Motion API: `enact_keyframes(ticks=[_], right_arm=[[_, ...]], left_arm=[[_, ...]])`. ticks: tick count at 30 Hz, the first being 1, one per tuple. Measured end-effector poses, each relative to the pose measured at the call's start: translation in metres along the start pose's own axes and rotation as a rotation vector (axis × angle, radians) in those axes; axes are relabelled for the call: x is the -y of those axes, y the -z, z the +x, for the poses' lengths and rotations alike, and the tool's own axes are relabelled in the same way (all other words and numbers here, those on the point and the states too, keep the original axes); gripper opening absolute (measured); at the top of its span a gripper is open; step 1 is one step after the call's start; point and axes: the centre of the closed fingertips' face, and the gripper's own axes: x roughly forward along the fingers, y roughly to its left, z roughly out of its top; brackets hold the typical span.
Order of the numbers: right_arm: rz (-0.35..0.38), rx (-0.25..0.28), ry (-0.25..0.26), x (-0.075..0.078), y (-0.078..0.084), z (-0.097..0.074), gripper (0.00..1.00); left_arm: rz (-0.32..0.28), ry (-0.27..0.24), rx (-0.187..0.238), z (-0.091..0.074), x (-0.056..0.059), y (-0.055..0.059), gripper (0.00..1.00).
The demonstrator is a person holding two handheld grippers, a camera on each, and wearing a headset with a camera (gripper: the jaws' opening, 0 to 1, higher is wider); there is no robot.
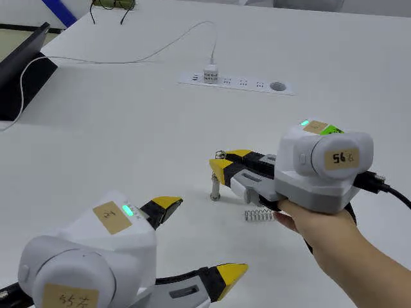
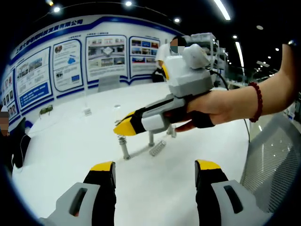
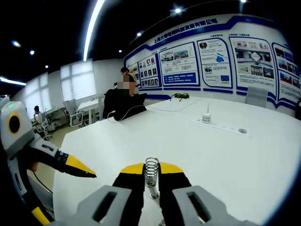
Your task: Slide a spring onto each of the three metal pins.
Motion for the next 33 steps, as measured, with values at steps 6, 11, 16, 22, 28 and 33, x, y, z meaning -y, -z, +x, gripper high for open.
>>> enact_keyframes(ticks=[6, 11, 16, 22, 28, 33], right_arm=[[-0.024, -0.009, 0.002, -0.001, 0.002, 0.001, 0.12], [-0.040, -0.019, 0.004, -0.001, 0.006, 0.002, 0.12], [-0.042, -0.029, 0.007, 0.000, 0.009, 0.003, 0.12], [-0.046, -0.046, 0.006, 0.000, 0.015, 0.006, 0.12], [-0.040, -0.053, 0.005, -0.001, 0.018, 0.008, 0.12], [-0.041, -0.064, 0.003, -0.001, 0.023, 0.010, 0.12]], left_arm=[[-0.011, -0.003, 0.006, -0.001, -0.001, -0.001, 0.69], [-0.005, 0.000, 0.003, -0.001, -0.001, -0.001, 0.69], [-0.006, -0.002, 0.003, -0.001, -0.001, -0.001, 0.69], [-0.005, -0.009, 0.004, -0.002, -0.003, -0.001, 0.68], [-0.003, -0.013, 0.004, -0.002, -0.003, -0.001, 0.67], [-0.002, -0.012, 0.003, -0.002, -0.004, -0.001, 0.67]])
